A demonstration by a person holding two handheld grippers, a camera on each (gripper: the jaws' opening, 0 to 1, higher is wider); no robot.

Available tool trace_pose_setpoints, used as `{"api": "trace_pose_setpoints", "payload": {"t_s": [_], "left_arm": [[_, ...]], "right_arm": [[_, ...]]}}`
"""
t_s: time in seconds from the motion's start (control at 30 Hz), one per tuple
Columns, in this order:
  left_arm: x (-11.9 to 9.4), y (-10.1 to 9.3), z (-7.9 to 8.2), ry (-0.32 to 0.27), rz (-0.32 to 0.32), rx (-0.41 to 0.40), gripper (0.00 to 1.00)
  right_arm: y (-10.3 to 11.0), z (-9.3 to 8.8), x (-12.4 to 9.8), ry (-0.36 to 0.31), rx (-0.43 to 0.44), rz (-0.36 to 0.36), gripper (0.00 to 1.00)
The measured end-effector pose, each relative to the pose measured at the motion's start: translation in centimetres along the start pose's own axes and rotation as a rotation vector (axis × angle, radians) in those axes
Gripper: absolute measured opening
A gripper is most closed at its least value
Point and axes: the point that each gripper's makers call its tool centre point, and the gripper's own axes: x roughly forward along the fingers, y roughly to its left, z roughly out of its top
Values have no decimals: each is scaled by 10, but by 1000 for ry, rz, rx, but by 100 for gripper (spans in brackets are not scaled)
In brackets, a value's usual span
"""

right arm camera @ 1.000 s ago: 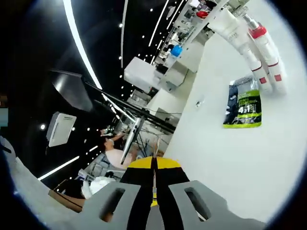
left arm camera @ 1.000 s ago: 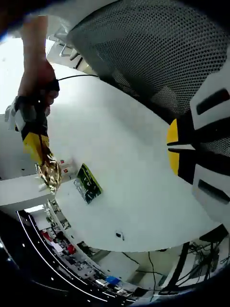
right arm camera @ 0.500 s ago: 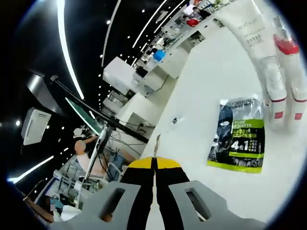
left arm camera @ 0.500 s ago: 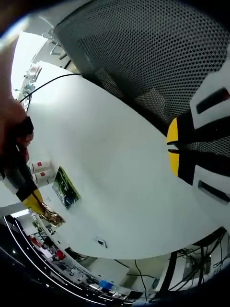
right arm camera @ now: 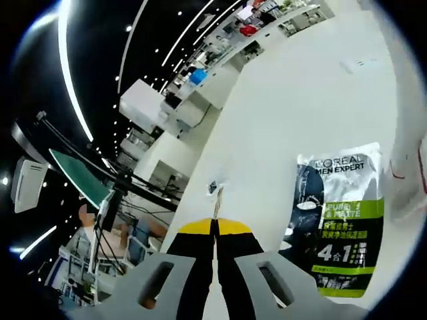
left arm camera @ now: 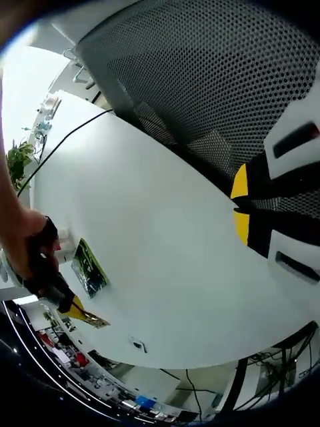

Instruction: Arrange the skincare products in the storage area until every visible bottle or jar stands upright without overlapping.

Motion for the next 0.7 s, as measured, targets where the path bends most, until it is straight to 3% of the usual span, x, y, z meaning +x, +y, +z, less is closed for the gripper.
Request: {"api": "trace_pose_setpoints", "payload": {"t_s": [0.4, 0.7], "left_arm": [[1, 0, 0, 0, -1, -22, 5], [4, 3, 1, -6, 5, -25, 5]], "right_arm": [[-39, 8, 27, 65, 21, -97, 0], [-51, 3, 29, 112, 21, -131, 1]]}}
